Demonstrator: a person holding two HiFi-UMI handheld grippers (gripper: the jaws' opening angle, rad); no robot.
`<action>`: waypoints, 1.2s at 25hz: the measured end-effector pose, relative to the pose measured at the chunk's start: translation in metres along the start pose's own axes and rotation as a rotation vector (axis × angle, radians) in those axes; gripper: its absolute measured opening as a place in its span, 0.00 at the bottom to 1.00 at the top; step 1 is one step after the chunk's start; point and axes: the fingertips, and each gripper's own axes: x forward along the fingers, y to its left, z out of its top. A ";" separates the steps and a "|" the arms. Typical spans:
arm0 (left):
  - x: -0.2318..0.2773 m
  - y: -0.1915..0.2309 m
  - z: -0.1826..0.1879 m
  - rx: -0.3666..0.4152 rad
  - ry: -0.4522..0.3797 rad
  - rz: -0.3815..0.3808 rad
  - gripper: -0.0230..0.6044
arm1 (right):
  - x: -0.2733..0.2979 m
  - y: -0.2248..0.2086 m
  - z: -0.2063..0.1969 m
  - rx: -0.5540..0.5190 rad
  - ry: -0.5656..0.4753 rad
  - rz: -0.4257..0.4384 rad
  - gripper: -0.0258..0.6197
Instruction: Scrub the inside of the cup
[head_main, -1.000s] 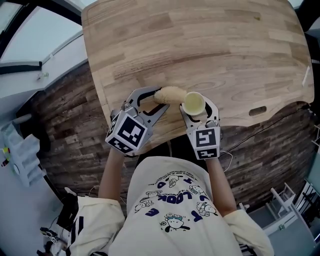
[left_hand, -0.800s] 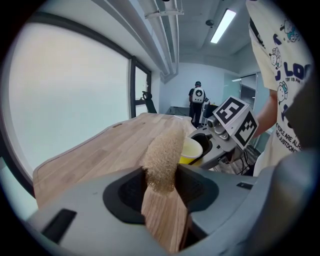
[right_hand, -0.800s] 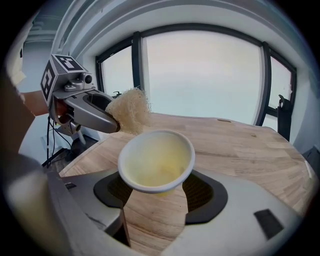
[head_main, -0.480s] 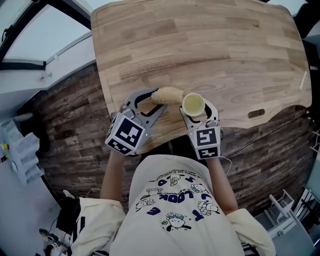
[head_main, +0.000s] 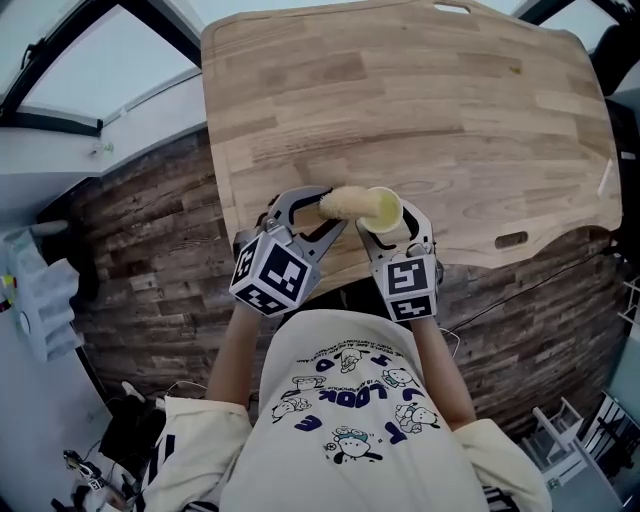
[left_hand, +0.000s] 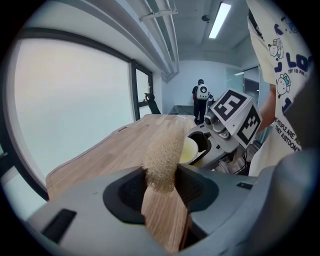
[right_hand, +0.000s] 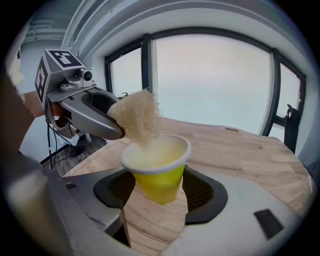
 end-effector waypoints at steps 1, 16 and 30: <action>0.000 0.001 -0.002 0.004 0.011 0.007 0.34 | 0.000 0.002 0.002 -0.007 -0.004 0.003 0.49; -0.003 0.010 -0.018 0.059 0.091 0.025 0.34 | -0.009 0.010 0.022 -0.228 -0.023 0.033 0.48; -0.003 0.008 -0.016 0.118 0.104 -0.004 0.34 | -0.016 0.022 0.030 -0.386 -0.032 0.134 0.47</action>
